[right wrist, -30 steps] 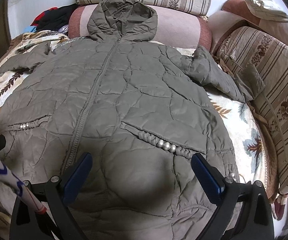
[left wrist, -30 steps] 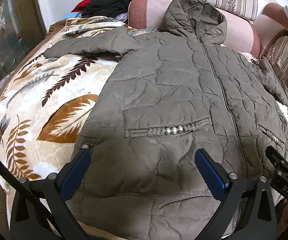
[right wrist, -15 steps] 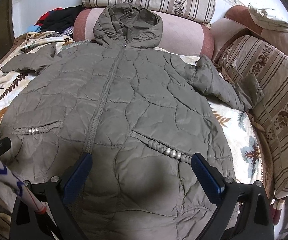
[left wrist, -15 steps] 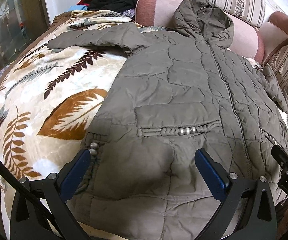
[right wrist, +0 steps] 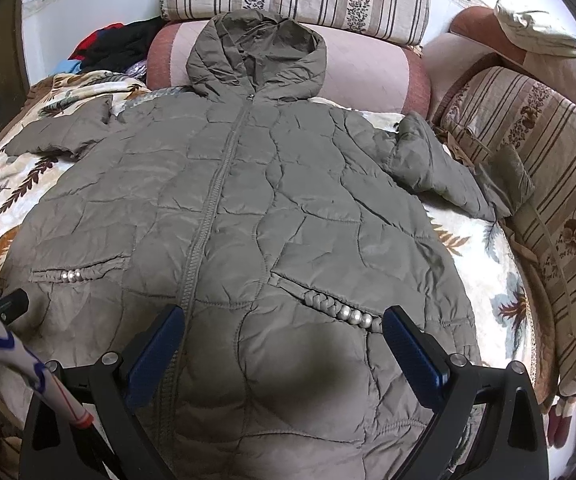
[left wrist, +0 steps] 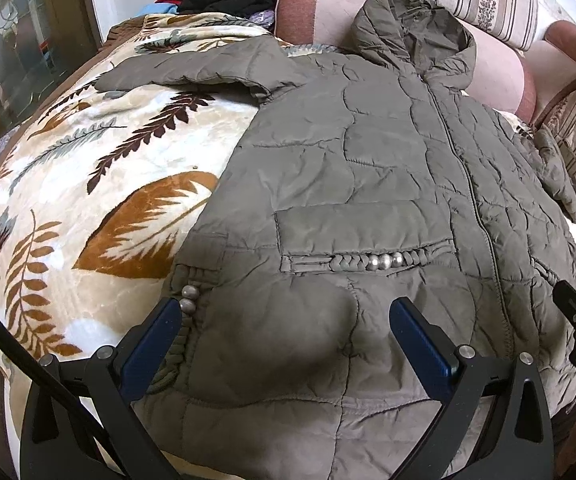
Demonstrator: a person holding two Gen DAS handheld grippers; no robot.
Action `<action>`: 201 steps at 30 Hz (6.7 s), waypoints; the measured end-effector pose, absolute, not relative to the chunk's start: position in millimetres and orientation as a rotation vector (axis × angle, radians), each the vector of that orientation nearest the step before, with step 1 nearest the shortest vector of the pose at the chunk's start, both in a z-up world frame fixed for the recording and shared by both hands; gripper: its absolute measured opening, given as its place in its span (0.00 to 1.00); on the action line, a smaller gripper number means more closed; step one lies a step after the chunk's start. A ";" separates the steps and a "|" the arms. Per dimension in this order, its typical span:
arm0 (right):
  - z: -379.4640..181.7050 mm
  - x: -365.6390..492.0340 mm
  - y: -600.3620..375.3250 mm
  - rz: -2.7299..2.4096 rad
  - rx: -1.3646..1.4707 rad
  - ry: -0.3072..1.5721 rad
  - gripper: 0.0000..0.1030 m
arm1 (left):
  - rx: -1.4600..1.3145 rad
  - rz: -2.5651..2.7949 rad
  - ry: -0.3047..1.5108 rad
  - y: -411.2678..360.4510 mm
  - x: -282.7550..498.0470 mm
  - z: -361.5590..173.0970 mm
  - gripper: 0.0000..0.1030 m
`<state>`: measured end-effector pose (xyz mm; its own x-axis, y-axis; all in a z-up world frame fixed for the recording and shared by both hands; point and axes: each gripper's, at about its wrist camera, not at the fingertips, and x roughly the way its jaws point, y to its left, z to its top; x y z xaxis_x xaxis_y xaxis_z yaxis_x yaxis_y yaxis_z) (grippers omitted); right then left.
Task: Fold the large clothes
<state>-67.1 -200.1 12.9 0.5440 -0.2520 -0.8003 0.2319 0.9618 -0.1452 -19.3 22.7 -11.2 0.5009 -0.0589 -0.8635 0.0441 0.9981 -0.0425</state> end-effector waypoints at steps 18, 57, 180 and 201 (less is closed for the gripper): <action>1.2 -53.2 -224.9 -0.267 0.048 0.949 0.98 | -0.011 0.168 0.959 92.5 26.5 26.5 1.00; -44.5 4.9 -263.2 -0.353 0.023 1.033 0.98 | -0.701 0.192 1.021 306.0 350.3 -56.4 0.51; 25.0 105.0 -331.7 0.130 0.632 0.917 0.11 | -0.093 -0.030 0.932 46.9 10.0 18.9 0.66; 9.5 47.5 -306.7 0.040 0.282 0.937 0.82 | -0.178 -0.442 0.999 -47.9 132.0 13.0 0.79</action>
